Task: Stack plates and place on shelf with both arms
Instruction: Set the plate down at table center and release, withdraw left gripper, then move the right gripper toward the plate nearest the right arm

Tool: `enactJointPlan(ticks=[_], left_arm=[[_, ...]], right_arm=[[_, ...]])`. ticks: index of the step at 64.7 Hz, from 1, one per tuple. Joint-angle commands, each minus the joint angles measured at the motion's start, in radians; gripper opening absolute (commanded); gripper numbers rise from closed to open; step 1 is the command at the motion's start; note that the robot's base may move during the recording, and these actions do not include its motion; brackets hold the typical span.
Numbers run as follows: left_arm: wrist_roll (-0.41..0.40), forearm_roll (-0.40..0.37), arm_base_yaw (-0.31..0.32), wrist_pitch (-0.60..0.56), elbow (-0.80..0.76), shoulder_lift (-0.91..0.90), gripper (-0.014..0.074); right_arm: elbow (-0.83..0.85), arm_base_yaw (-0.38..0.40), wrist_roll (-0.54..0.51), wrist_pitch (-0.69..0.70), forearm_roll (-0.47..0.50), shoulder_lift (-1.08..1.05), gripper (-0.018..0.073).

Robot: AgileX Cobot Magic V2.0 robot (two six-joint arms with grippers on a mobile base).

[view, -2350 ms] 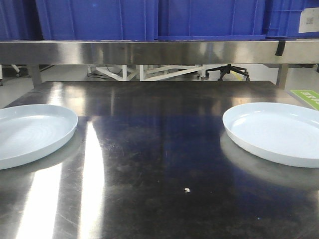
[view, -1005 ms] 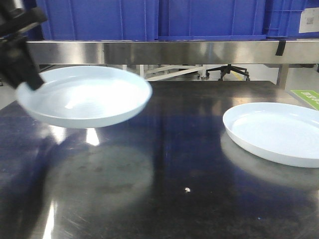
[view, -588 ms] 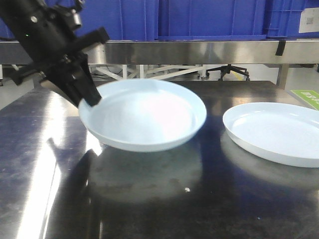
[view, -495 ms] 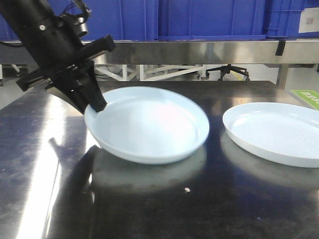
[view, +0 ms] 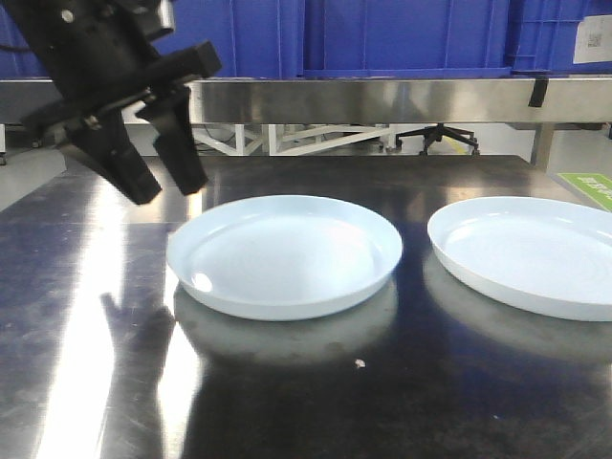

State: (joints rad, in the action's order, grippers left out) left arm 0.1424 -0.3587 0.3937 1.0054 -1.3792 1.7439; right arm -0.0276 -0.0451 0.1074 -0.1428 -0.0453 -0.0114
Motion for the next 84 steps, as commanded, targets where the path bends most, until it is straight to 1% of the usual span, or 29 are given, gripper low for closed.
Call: enactJointPlan(ticks=[1,7,15,32,42,46,51,58,67,75,84], left_arm=[[-0.006,0.063,0.024,-0.062,0.022,-0.119,0.0255],[-0.006,0.136,0.039,-0.17,0.109,-0.211,0.0171],[-0.006,0.164,0.04,-0.307,0.22,-0.32,0.0078],[-0.006,0.234,0.04,-0.651,0.497,-0.564,0.0082],[-0.006,0.235,0.036,-0.853,0.687,-0.72,0.0082],[-0.006,0.235,0.019,-0.907,0.75,-0.787,0.0082],[-0.009,0.233,-0.016,-0.968,0.824,-0.881,0.0082],[-0.009,0.232,-0.081,-0.997,0.918,-1.013,0.0082],[-0.009,0.232,-0.158,-0.966,0.973,-1.162,0.0082],[-0.009,0.232,-0.207,-0.968,0.976,-1.247,0.0082],[-0.009,0.237,-0.241,-0.974,0.976,-1.303,0.0082]], right_arm=[[-0.001,0.006,-0.004,0.087,-0.001,-0.019,0.0048],[-0.001,0.006,-0.004,0.087,-0.001,-0.019,0.0048],[-0.001,0.006,-0.004,0.087,-0.001,-0.019,0.0048],[-0.001,0.006,-0.004,0.087,-0.001,-0.019,0.0048],[-0.001,0.006,-0.004,0.087,-0.001,-0.019,0.0048],[-0.001,0.006,-0.004,0.087,-0.001,-0.019,0.0048],[-0.001,0.006,-0.004,0.087,-0.001,-0.019,0.0048],[-0.001,0.006,-0.004,0.087,-0.001,-0.019,0.0048],[-0.001,0.006,-0.004,0.087,-0.001,-0.019,0.0048],[-0.001,0.006,-0.004,0.087,-0.001,-0.019,0.0048],[-0.001,0.006,-0.004,0.087,-0.001,-0.019,0.0048]])
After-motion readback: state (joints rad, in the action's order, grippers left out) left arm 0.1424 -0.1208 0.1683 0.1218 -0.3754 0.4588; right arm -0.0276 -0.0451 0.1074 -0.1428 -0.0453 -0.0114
